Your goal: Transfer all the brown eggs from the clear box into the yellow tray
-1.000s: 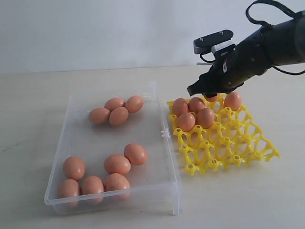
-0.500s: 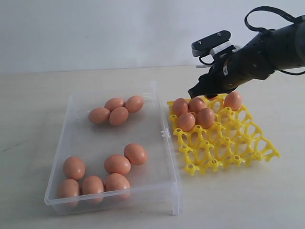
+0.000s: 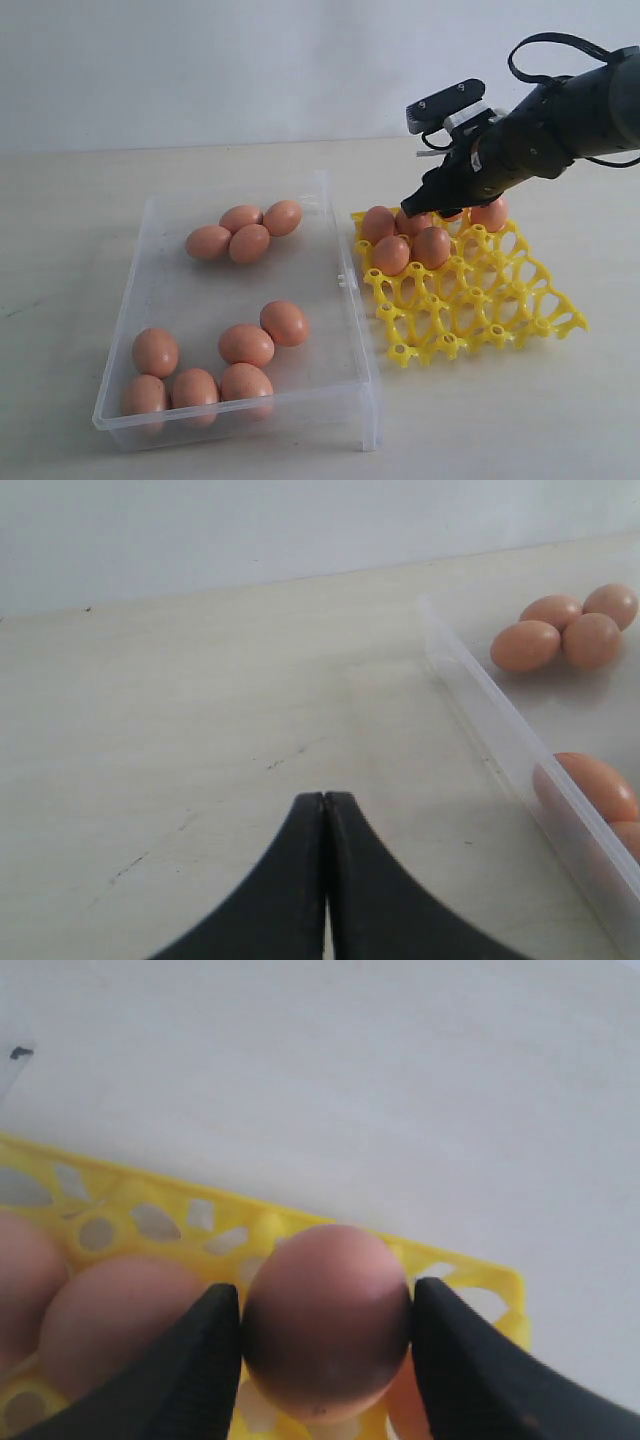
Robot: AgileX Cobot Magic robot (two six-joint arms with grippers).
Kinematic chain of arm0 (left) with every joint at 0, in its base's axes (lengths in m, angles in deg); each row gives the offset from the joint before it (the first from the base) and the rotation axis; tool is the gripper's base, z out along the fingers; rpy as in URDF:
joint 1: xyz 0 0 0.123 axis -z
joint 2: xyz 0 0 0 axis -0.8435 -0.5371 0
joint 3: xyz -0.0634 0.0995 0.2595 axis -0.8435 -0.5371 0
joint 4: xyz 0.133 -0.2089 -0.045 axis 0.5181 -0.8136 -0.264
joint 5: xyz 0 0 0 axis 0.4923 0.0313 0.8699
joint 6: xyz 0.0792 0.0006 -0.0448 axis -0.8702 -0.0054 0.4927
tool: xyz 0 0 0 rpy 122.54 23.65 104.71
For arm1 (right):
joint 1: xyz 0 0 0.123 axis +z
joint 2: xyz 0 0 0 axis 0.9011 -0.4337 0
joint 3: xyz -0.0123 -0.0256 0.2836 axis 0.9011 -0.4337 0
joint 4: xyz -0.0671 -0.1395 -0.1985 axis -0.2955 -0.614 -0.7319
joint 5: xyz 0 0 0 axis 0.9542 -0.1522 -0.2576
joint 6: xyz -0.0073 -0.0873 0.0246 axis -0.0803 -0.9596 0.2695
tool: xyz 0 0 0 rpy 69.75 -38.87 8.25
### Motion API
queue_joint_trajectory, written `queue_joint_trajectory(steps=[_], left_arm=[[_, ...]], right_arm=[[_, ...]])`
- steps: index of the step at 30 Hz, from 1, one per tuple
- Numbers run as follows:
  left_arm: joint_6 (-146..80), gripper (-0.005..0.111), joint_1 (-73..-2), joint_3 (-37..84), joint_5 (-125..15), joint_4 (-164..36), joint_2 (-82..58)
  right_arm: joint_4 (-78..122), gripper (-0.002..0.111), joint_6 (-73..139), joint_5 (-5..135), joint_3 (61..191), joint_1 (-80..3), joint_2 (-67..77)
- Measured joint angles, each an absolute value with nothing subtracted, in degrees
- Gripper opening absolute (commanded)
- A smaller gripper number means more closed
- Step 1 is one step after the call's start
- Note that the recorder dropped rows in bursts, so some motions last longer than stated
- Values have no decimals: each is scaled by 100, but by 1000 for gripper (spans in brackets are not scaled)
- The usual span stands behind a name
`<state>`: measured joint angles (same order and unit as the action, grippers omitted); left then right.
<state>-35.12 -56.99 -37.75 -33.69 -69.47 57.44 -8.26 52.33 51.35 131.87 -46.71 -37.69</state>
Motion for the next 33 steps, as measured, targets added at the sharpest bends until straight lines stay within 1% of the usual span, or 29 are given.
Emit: queue_joint_trajectory(steps=[5,8,11,16,18,19,21,23,24,28,33], left_arm=[[-3512,0,-5699,-3775,-3369,-6947,5744],[-3512,0,-5699,-3775,-3369,-6947,5744],[-3512,0,-5699,-3775,-3369,-6947,5744],[-3512,0,-5699,-3775,-3369,-6947,5744],[-3512,0,-5699,-3775,-3369,-6947,5744],[-3512,0,-5699,-3775,-3369,-6947,5744],[-3512,0,-5699,-3775,-3369,-6947,5744],[-3512,0,-5699,-3775,-3369,-6947,5744],[-3512,0,-5699,-3775,-3369,-6947,5744],[-3512,0,-5699,-3775,-3369,-6947,5744],[-3512,0,-5699,-3775,-3369,-6947,5744]], right_arm=[[-826,41,5233,5151,13187,-4671,-3848],[-826,52,5233,5151,13187,-4671,-3848],[-826,56,5233,5151,13187,-4671,-3848],[-826,56,5233,5138,13187,-4671,-3848],[-826,53,5233,5056,13187,-4671,-3821],[-833,48,5233,4995,13187,-4671,-3774],[-883,31,5221,4859,13175,-4671,-3605],[-897,10,5221,4722,13175,-4619,-3341],[-844,1,5172,4676,13175,-4554,-3157],[-109,0,4348,4073,13537,-4071,-2654],[1679,1,2287,2299,14529,-3427,-2928]])
